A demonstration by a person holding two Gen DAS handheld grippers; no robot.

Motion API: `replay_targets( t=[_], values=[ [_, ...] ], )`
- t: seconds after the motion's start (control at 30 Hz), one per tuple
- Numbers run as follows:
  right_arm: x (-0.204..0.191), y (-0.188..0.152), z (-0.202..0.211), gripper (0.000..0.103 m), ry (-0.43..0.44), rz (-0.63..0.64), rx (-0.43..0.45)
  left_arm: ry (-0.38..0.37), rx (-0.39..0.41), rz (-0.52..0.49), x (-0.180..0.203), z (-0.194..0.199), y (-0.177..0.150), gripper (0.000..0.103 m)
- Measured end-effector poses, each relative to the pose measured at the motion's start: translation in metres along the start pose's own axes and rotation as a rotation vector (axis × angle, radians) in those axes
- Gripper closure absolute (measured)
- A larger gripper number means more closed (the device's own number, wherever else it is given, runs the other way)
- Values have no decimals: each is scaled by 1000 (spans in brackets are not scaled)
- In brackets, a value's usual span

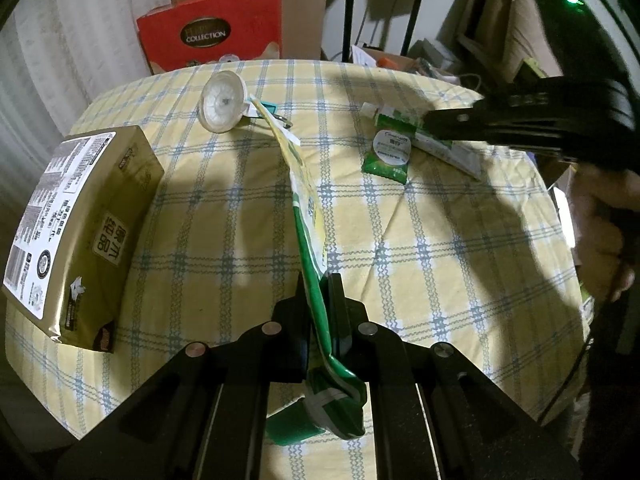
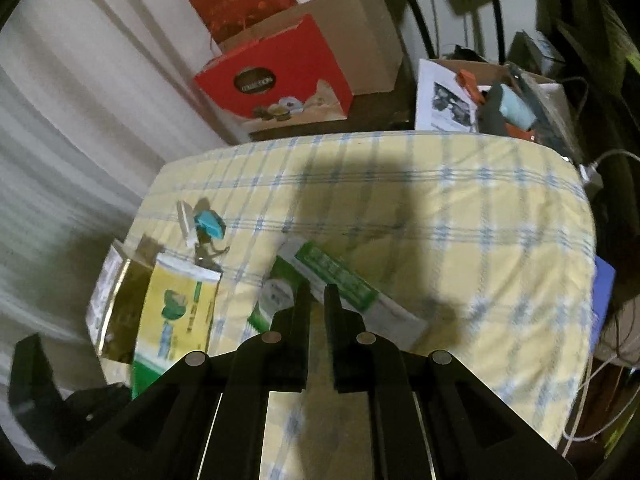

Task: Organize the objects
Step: 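Grasp the white toothpaste tube with the right gripper while the left holds the Darlie box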

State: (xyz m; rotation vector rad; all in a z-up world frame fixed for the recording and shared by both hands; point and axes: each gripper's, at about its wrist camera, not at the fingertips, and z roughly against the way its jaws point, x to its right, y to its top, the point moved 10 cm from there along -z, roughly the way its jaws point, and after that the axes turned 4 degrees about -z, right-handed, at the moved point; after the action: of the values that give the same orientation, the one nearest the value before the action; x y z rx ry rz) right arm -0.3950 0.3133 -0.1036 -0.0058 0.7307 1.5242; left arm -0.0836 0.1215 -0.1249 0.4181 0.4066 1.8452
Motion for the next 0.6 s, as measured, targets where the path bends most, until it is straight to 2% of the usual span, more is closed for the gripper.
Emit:
replay_targets(
  t=[0.17,0.33,0.43,0.53,0.57,0.6],
  values=[
    [-16,-8,-21,95,37,33,-18,-8,6,0,-1,0,-1,96],
    [-38,-29,-32,95,96,102,-89,-20,16,4,-2,0,0,96],
    [-40,-23,-20,95,41,179,-23,-21,17,5,-1,0,0,96],
    [-25,-10,-6,93,-15,173,33,-26,21,3,-1,0,0,96],
    [-19,-7,-3,89,-39,171,40,-29,23,1,-1,1,0,96],
    [-10,-4,-3,80,-79,177,41,-35,26,0,-1,1,0,96]
  ],
)
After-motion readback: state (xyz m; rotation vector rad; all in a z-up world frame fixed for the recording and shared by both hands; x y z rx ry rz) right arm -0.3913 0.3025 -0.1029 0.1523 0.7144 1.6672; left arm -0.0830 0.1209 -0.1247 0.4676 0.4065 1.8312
